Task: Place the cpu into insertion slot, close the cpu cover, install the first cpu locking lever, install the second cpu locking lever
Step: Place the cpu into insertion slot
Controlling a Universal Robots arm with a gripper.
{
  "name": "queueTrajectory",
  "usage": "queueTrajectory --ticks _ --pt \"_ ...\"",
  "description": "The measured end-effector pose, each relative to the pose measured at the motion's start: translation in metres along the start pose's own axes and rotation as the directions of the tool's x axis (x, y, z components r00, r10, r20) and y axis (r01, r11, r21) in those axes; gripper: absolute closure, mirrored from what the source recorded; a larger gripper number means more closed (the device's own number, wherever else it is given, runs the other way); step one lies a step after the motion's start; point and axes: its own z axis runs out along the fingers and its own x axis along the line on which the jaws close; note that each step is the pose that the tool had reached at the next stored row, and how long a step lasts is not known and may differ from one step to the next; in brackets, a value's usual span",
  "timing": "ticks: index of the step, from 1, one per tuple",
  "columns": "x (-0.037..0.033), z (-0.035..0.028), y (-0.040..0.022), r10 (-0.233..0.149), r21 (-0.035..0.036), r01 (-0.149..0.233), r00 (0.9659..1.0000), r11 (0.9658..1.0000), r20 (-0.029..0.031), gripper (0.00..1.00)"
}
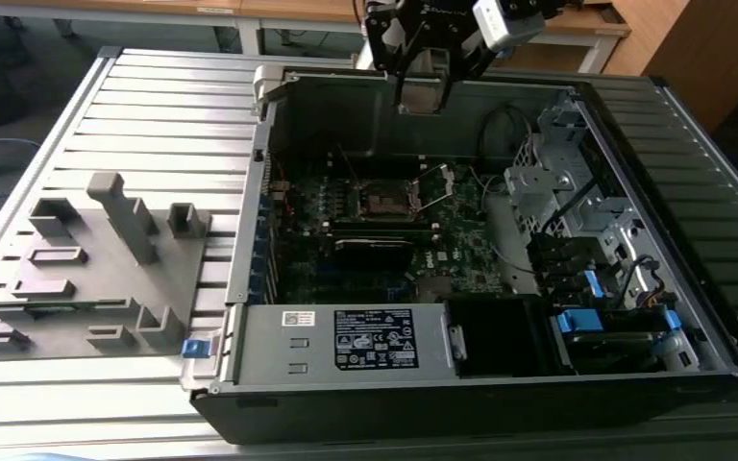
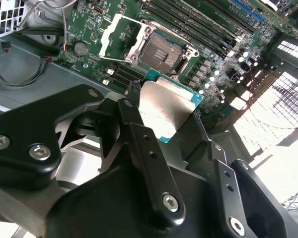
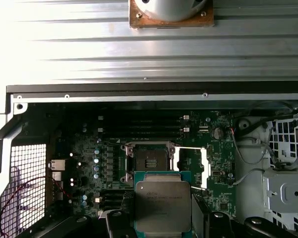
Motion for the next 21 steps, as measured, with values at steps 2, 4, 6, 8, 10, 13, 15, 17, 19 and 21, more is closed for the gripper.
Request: queueTrajectory --ticks 2,4,6,8,10,13,15,17,19,21 --pt "0.0000 0.0001 0.0000 0.000 -0.0001 0.000 1.0000 1.0000 0.0001 0.46" --pt "0.0000 0.0002 0.0000 0.000 -0.0001 0.000 1.0000 1.0000 0.0001 0.46" --pt "0.0000 0.0010 0.0000 0.000 -0.0004 0.000 1.0000 1.0000 0.0006 0.46" --pt "0.0000 0.0010 -0.0001 0.000 -0.0001 0.000 1.0000 1.0000 0.0006 0.46" --pt "0.0000 0.0011 -0.0001 0.000 0.0000 0.000 1.0000 1.0000 0.0006 0.46" --pt "0.0000 0.0011 -0.0001 0.000 -0.0001 0.000 1.0000 1.0000 0.0006 0.46" --pt "-0.0001 0.0018 -0.0001 0.000 -0.0005 0.000 1.0000 1.0000 0.0012 0.46" --pt "-0.0001 0.0027 -0.0002 0.000 -0.0002 0.000 1.0000 1.0000 0.0022 0.46" --pt "-0.0001 0.0039 -0.0003 0.000 -0.0002 0.000 1.0000 1.0000 0.0038 0.46" --pt "-0.0001 0.0050 -0.0004 0.000 -0.0002 0.000 1.0000 1.0000 0.0054 0.46"
